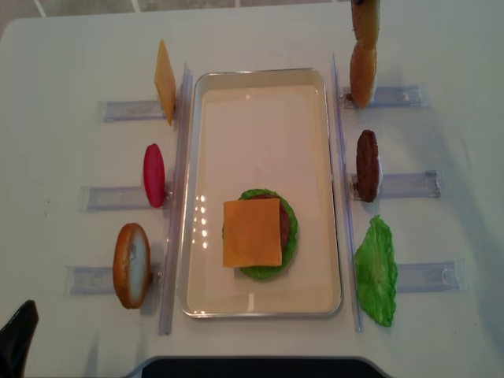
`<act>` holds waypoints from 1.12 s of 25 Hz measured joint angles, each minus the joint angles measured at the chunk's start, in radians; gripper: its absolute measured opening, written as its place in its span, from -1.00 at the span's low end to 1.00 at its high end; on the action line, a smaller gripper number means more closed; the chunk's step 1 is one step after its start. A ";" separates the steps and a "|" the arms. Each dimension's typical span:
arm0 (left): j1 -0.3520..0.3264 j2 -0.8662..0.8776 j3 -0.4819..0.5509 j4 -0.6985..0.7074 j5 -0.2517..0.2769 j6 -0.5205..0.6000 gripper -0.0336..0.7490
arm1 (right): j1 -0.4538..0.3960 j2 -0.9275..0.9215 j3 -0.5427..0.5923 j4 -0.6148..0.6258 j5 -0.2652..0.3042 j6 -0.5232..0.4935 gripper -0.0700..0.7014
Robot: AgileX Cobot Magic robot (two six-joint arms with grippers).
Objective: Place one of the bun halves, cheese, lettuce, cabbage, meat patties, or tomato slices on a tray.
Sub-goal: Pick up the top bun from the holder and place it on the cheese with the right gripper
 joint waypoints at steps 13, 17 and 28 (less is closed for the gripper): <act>0.000 0.000 0.000 0.000 0.000 0.000 0.72 | 0.032 -0.114 0.000 -0.038 0.000 -0.002 -0.26; 0.000 0.000 0.000 0.000 0.000 0.000 0.72 | 0.032 -0.187 0.053 -0.042 -0.001 -0.002 -0.26; 0.000 0.000 0.000 0.000 0.000 0.000 0.72 | 0.032 -0.380 0.339 -0.043 0.000 -0.002 -0.26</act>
